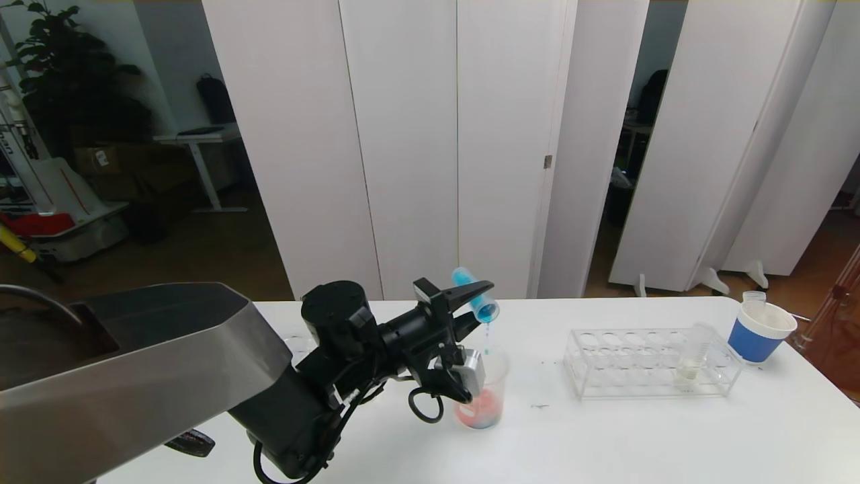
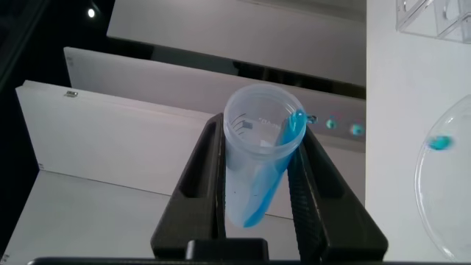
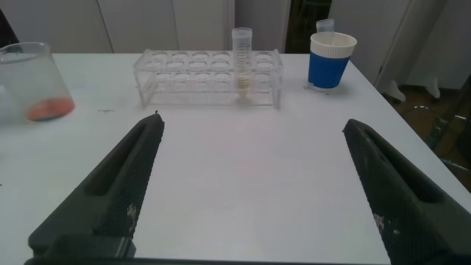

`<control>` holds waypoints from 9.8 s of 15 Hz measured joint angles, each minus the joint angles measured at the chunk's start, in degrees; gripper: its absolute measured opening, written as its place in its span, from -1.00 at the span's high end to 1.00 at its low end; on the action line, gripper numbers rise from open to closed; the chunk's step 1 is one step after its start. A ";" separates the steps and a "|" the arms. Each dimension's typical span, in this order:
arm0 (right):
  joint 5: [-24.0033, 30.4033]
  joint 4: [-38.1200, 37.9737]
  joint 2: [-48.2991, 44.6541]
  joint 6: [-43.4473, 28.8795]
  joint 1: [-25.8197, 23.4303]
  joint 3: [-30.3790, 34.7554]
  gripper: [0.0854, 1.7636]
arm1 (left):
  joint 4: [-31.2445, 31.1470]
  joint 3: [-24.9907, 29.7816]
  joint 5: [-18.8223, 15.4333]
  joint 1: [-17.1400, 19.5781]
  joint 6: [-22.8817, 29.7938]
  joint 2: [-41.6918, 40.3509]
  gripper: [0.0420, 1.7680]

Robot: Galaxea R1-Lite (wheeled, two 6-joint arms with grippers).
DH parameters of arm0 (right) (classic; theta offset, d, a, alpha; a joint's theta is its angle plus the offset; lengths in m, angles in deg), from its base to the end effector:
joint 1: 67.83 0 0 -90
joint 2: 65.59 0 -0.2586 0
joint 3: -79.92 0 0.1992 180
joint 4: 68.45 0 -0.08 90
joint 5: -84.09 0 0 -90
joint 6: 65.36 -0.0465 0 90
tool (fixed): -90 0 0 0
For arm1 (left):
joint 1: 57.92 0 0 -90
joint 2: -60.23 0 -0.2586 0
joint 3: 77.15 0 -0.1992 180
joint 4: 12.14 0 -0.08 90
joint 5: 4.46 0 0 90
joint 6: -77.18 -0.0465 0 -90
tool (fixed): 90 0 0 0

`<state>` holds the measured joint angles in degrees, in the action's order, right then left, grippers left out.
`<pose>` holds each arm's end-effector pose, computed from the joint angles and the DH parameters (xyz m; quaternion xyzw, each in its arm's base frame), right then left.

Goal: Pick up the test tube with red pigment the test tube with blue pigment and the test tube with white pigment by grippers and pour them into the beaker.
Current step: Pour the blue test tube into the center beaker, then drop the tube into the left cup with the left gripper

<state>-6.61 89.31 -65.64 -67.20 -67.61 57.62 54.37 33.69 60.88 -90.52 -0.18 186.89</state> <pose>0.0521 -0.0004 0.0758 0.0161 -0.0010 -0.0042 0.9999 0.3115 -0.2223 0.0586 0.5426 -0.3597 -0.3239 0.6865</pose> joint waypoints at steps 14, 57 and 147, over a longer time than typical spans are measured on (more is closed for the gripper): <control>0.00 0.00 0.00 0.00 0.00 -0.02 -0.98 | 0.68 -0.61 0.11 2.06 -1.57 1.43 0.38; 0.02 0.02 0.00 0.00 0.00 0.00 -0.98 | 0.66 0.02 -0.37 2.54 -11.08 0.35 0.38; 0.02 -0.02 0.00 0.00 0.00 -0.02 -0.98 | -28.84 2.16 47.01 43.62 83.44 -6.44 0.38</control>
<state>-6.59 89.28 -65.64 -67.20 -67.61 57.60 25.53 35.85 107.89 -46.90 83.27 180.46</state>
